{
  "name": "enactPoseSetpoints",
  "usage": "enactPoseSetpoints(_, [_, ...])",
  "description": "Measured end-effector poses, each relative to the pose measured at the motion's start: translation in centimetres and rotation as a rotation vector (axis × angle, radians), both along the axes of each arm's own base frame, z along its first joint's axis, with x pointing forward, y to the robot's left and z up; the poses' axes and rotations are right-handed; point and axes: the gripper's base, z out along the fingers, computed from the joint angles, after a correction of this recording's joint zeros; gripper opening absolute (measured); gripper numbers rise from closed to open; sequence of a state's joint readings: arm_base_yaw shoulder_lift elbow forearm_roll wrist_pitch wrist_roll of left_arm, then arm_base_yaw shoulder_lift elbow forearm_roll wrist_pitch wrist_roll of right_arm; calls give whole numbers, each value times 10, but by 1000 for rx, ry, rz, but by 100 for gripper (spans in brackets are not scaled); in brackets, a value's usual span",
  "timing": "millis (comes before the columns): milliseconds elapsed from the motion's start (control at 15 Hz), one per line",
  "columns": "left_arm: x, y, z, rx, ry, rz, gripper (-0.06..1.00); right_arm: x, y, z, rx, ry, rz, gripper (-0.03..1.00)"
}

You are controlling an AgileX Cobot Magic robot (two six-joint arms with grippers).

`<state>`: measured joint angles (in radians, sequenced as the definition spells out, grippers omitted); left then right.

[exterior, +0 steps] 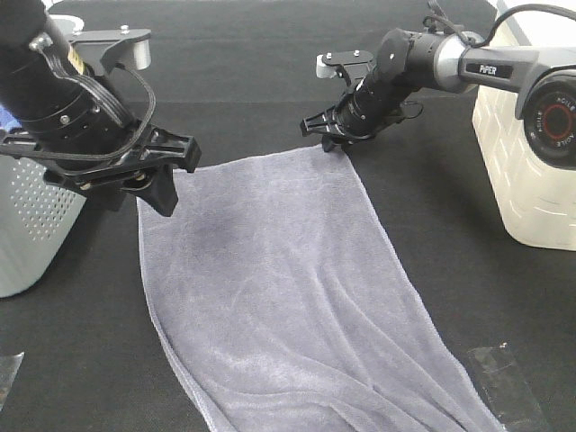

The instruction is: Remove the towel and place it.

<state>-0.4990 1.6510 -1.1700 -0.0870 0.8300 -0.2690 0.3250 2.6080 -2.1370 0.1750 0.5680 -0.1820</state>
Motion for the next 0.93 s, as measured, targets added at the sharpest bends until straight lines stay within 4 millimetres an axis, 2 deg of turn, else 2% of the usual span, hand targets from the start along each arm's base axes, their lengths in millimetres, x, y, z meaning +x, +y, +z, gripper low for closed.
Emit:
enactPoseSetpoints(133, [0,0,0,0,0,0,55,0,0,-1,3,4,-1,1])
enactPoseSetpoints(400, [0,0,0,-1,0,0,55,-1,0,2,3,9,-3,0])
enactPoseSetpoints(533, [3,-1,1,-11,-32,1,55,-2,-2,18,-19,1,-2,0])
enactPoseSetpoints(600, [3,-1,1,-11,-32,1,55,-2,-2,18,-19,1,-2,0])
enactPoseSetpoints(733, [10,-1,4,-10,-118,-15,55,-1,-5,37,-38,-38,-8,0])
enactPoseSetpoints(933, [25,-5,-2,-1,-243,-41,55,-1,-11,48,-93,-57,-32,0])
